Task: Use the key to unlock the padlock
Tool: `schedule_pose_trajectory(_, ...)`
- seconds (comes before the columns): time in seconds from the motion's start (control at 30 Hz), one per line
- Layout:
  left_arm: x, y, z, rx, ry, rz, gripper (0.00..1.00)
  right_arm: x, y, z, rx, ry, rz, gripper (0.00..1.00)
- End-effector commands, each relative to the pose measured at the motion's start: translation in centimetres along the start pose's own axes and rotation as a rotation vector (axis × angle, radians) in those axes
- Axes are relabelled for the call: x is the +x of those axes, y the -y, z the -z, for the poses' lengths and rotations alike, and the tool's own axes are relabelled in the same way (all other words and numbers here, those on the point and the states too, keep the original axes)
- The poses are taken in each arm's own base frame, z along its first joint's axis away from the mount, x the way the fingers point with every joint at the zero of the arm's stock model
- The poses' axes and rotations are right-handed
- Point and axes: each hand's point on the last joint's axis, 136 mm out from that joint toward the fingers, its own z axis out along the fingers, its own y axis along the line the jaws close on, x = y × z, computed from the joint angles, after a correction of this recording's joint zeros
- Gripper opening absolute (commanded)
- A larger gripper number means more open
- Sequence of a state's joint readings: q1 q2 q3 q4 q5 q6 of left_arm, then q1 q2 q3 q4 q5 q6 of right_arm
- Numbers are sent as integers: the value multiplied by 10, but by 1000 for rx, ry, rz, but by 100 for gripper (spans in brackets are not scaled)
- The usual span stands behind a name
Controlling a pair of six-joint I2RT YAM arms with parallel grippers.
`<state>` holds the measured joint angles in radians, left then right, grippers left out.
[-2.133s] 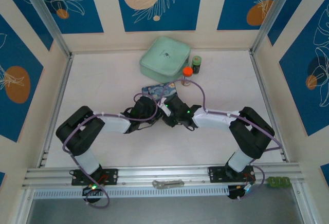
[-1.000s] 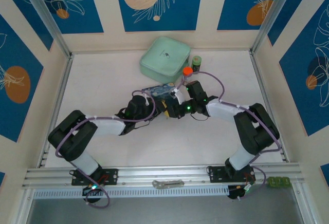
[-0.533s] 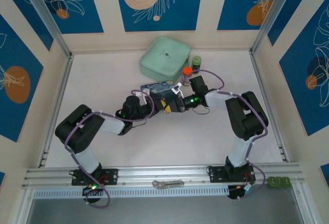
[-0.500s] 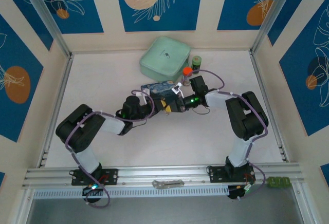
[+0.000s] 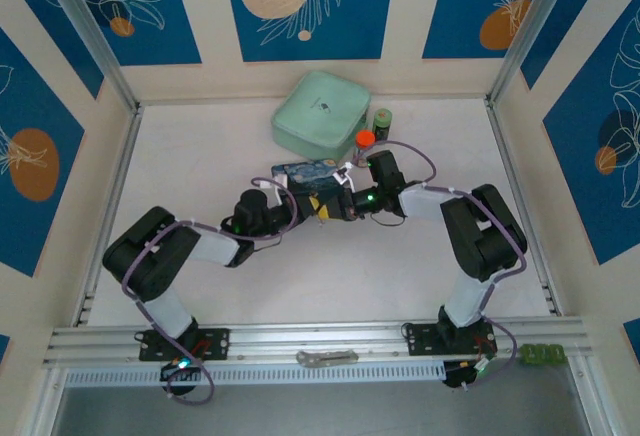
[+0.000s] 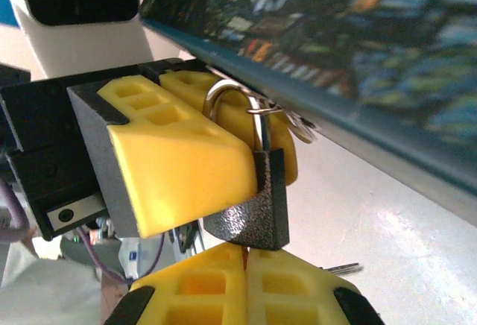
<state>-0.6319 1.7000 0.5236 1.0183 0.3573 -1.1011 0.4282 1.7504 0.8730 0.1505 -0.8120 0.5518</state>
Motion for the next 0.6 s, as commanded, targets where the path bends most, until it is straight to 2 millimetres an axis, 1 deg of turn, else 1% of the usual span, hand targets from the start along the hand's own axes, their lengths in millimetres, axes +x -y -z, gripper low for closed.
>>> schedule_pose_trajectory(0.0, 21, 45, -1, 220, -76, -101, 0, -17, -31, 2, -95, 51, -200, 0)
schedule_pose_trajectory(0.07, 20, 42, -3, 209, -70, -89, 0, -18, -30, 7, -31, 82, -182, 0)
schedule_pose_trajectory(0.13, 19, 37, -3, 177, -63, -80, 0, -16, -23, 15, 116, 101, -132, 0)
schedule_pose_trajectory(0.17, 18, 35, -2, 158, -60, -81, 0, -15, -24, 18, 166, 103, -94, 2)
schedule_pose_trajectory(0.3, 15, 29, 1, 84, -52, -79, 0, -13, -32, 26, 331, 103, 44, 16)
schedule_pose_trajectory(0.4, 14, 26, 1, 57, -56, -57, 0, -7, -29, 23, 440, 73, 125, 22)
schedule_pose_trajectory(0.5, 16, 22, 0, 36, -63, -24, 0, -1, -25, 18, 536, 43, 202, 31)
schedule_pose_trajectory(0.57, 16, 19, 0, 9, -72, -10, 0, 3, -23, 16, 588, 27, 245, 34)
